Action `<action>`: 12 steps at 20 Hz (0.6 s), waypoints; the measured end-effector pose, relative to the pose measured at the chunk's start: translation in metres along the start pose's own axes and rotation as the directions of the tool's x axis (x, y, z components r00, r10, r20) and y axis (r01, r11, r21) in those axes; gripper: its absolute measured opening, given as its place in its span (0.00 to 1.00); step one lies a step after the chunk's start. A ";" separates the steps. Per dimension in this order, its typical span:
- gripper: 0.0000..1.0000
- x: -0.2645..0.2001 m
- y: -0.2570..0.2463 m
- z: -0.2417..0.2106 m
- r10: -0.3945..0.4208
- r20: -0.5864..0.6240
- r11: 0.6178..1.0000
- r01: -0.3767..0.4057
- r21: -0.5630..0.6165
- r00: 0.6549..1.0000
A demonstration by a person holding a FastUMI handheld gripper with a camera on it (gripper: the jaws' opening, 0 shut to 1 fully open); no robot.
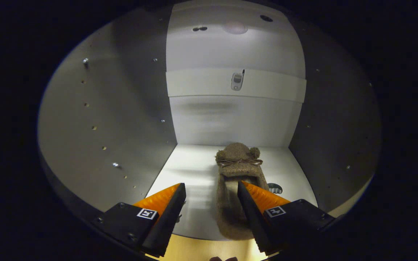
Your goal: Open the shoe cabinet door, grab the shoes and put them into the shoe cabinet, then close the shoe cabinet door.
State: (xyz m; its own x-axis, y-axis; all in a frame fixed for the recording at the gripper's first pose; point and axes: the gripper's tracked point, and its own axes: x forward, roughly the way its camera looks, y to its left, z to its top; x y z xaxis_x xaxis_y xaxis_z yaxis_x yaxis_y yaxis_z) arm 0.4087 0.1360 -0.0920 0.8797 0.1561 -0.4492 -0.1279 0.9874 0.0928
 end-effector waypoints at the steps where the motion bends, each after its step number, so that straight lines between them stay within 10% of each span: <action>1: 0.92 -0.012 0.000 0.003 0.009 0.020 1.000 -0.009 0.003 1.000; 12: 0.98 -0.183 -0.008 0.040 0.023 0.388 0.999 -0.035 0.024 0.922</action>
State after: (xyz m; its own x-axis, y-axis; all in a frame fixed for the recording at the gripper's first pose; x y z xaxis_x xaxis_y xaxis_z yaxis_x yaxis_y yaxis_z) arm 0.2673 0.0990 0.0250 0.9853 0.1572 -0.0674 -0.1475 0.9805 0.1298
